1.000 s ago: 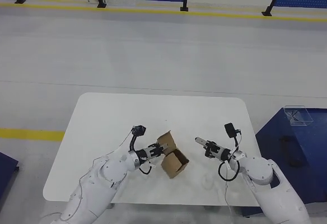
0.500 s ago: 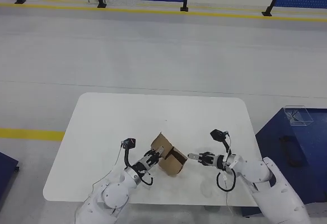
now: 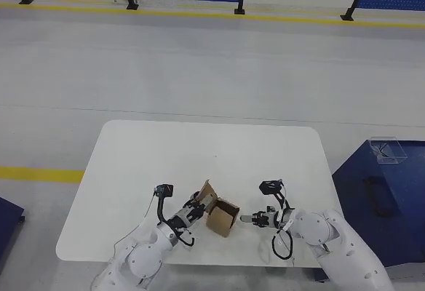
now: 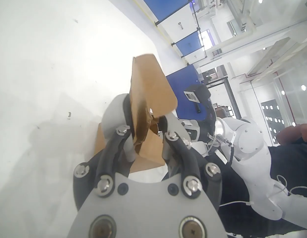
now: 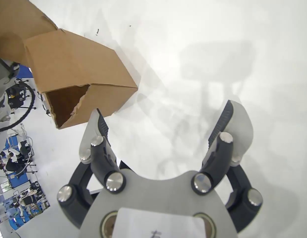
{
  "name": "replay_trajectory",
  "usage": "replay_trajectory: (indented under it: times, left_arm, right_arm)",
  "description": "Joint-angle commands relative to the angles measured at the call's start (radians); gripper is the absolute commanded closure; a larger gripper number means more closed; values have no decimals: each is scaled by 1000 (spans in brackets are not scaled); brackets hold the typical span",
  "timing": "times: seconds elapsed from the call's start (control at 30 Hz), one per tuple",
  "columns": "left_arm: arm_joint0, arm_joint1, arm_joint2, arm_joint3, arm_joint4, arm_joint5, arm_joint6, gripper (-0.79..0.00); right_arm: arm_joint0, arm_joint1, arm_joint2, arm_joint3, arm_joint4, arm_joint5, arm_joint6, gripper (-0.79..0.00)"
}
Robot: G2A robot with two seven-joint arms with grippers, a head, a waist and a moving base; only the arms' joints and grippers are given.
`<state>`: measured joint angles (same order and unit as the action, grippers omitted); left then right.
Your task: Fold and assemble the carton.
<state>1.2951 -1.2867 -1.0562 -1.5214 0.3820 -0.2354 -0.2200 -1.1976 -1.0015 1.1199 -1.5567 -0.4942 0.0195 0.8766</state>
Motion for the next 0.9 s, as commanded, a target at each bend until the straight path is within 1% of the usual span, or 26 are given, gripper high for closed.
replay_trajectory:
  times: [0.0, 0.1, 0.27, 0.47, 0.7, 0.87]
  left_arm:
    - [10, 6, -9, -33, 54, -23, -16, -785]
    - [15, 14, -17, -75, 117, -29, -65, -785]
    - [8, 21, -10, -122, 170, -29, -161, -785]
    - [-10, 19, 37, -148, 207, -21, -242, -785]
    - [-41, 11, 101, -163, 307, 29, -270, -785]
    - [-71, 2, 144, -151, 351, 66, -304, -785]
  right_arm:
    - [9, -5, -16, 13, -5, 3, -10, -785]
    - [17, -11, -34, 24, -16, 9, -29, -785]
    - [25, -18, -48, 29, -23, 21, -64, -785]
    - [28, -24, -54, 30, -19, 29, -78, -785]
    - [30, -29, -53, 36, -14, 33, -87, -785]
    - [30, -30, -40, 43, -5, 34, -91, -785]
